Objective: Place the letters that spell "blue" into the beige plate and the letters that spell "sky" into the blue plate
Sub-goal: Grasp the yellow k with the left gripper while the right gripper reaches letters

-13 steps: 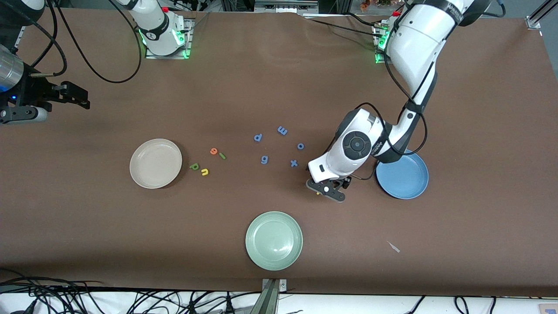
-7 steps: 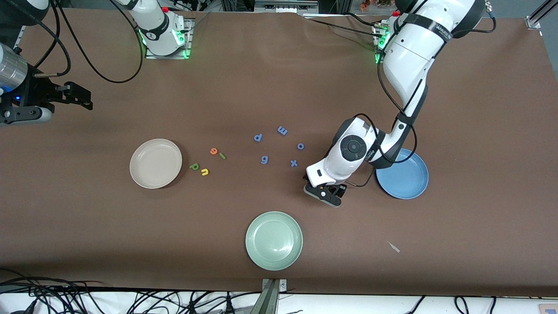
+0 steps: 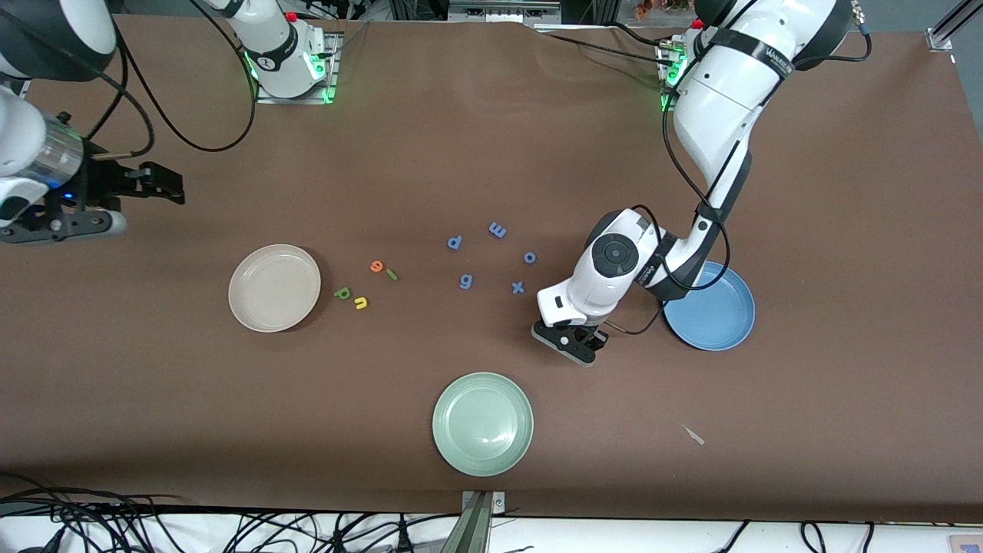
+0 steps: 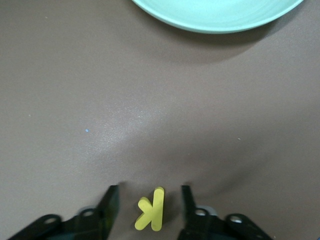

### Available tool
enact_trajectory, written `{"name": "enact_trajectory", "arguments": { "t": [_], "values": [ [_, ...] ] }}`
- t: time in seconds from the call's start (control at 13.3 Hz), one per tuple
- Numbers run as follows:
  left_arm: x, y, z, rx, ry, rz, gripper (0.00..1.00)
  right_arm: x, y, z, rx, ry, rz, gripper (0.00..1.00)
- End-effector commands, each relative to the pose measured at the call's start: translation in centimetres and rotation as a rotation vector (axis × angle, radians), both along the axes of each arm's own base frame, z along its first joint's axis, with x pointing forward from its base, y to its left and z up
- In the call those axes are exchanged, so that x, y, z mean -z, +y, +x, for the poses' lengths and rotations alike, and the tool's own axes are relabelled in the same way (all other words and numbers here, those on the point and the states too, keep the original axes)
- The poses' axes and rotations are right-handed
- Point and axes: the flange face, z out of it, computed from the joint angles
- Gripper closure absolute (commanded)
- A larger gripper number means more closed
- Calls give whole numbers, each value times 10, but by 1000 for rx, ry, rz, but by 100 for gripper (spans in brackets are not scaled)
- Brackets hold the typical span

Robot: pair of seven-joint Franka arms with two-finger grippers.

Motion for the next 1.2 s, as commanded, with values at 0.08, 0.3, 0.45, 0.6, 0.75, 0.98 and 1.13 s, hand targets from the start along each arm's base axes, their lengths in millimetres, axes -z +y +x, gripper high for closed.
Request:
{"name": "enact_trajectory", "arguments": {
  "t": [0.08, 0.3, 0.45, 0.6, 0.75, 0.98, 1.13],
  "values": [
    [4, -4, -1, 10, -7, 16, 71, 21, 33, 10, -43, 28, 5, 1],
    [8, -3, -3, 7, 3, 20, 71, 54, 64, 25, -34, 10, 33, 1],
    [8, -2, -3, 7, 3, 20, 74, 85, 99, 32, 5, 4, 27, 1],
    [6, 2, 0, 2, 3, 22, 98, 132, 132, 30, 42, -50, 34, 1],
    [-10, 7, 4, -3, 16, 40, 100, 181, 166, 12, 108, -126, 65, 1],
    [-55, 32, 12, -27, 75, 113, 100, 231, 185, 1, 174, -139, 79, 1],
    [-78, 50, 12, 30, 123, 168, 100, 267, 185, 0, 201, -150, 91, 1]
  ]
}}
